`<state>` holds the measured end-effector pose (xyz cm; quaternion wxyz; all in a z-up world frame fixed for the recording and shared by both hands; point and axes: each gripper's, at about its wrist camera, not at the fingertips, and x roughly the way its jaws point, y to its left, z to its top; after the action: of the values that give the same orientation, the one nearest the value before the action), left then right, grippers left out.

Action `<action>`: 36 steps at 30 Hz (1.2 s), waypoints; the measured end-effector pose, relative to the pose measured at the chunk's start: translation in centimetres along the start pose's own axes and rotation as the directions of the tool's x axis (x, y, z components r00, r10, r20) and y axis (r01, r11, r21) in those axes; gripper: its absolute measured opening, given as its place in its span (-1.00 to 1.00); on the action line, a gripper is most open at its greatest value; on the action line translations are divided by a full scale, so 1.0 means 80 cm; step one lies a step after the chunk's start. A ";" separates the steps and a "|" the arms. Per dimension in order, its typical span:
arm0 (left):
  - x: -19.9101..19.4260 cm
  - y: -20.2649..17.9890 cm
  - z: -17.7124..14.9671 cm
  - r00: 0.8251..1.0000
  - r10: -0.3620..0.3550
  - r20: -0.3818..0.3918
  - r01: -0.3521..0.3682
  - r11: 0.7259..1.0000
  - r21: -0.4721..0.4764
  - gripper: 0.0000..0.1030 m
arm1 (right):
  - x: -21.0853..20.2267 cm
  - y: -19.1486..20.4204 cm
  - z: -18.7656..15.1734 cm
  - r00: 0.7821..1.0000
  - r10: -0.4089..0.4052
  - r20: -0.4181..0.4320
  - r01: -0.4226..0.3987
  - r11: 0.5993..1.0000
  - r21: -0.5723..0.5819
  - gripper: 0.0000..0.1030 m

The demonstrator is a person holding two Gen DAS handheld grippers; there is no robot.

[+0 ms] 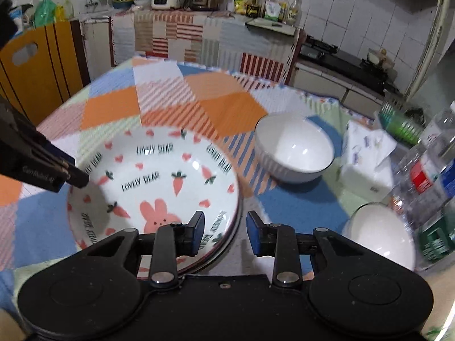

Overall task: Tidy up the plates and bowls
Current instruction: 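Open both grippers and move them to a white bowl, then grasp the white bowl rim with both grippers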

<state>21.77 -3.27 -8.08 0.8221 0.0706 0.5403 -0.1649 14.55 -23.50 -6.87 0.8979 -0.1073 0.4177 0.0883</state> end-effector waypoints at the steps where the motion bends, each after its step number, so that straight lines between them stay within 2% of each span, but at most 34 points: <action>1: -0.010 -0.004 0.000 1.000 -0.022 0.006 0.022 1.000 -0.002 -0.50 | -0.010 -0.005 0.003 1.000 0.006 0.001 -0.006 1.000 -0.003 -0.25; 6: -0.056 -0.034 -0.007 0.990 -0.134 0.039 0.133 0.991 0.030 -0.49 | -0.072 -0.043 -0.008 0.998 0.067 0.016 -0.067 0.998 0.001 -0.12; 10: -0.077 -0.065 -0.013 0.983 -0.179 0.043 0.175 0.981 0.082 -0.43 | -0.115 -0.060 -0.035 0.992 0.123 0.033 -0.121 0.992 -0.037 -0.05; 12: -0.081 -0.082 -0.018 0.980 -0.195 0.038 0.190 0.976 0.107 -0.43 | -0.131 -0.064 -0.053 0.992 0.121 0.033 -0.118 0.990 -0.076 0.15; 14: -0.082 -0.099 -0.023 0.978 -0.209 0.030 0.203 0.970 0.136 -0.41 | -0.144 -0.066 -0.072 0.994 0.100 0.039 -0.095 0.990 -0.106 0.21; 17: -0.077 -0.121 -0.033 0.972 -0.233 0.027 0.226 0.960 0.166 -0.36 | -0.154 -0.071 -0.096 0.993 0.105 0.062 -0.098 0.990 -0.099 0.43; 19: -0.072 -0.133 -0.040 0.969 -0.246 0.034 0.236 0.955 0.180 -0.20 | -0.156 -0.072 -0.111 0.992 0.095 0.080 -0.089 0.993 -0.077 0.51; 21: -0.066 -0.146 -0.046 0.966 -0.256 0.042 0.242 0.949 0.204 -0.16 | -0.151 -0.070 -0.122 0.994 0.078 0.079 -0.073 0.996 -0.056 0.87; 23: -0.057 -0.157 -0.051 0.962 -0.267 0.056 0.249 0.944 0.218 -0.11 | -0.143 -0.068 -0.132 0.994 0.064 0.086 -0.061 0.997 -0.045 0.90; 27: -0.031 -0.177 -0.054 0.955 -0.287 0.073 0.266 0.940 0.214 0.00 | -0.104 -0.065 -0.147 0.998 0.047 -0.034 -0.048 0.998 -0.043 0.89; 30: -0.011 -0.190 -0.056 0.952 -0.296 0.083 0.272 0.937 0.221 0.03 | -0.084 -0.060 -0.157 0.997 0.008 -0.082 -0.015 0.997 -0.079 0.89; 34: 0.020 -0.209 -0.057 0.946 -0.323 0.023 0.309 0.921 0.236 -0.02 | -0.059 -0.055 -0.178 0.980 -0.006 -0.197 -0.012 0.996 -0.093 0.88; 36: 0.029 -0.214 -0.056 0.943 -0.332 0.031 0.316 0.920 0.232 -0.02 | -0.049 -0.055 -0.187 0.975 -0.006 -0.221 -0.018 0.994 -0.105 0.88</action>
<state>12.78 -18.45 -10.90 0.7886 0.0667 0.4935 -0.3607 2.21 -31.95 -12.72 0.8386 -0.1628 0.5100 0.1008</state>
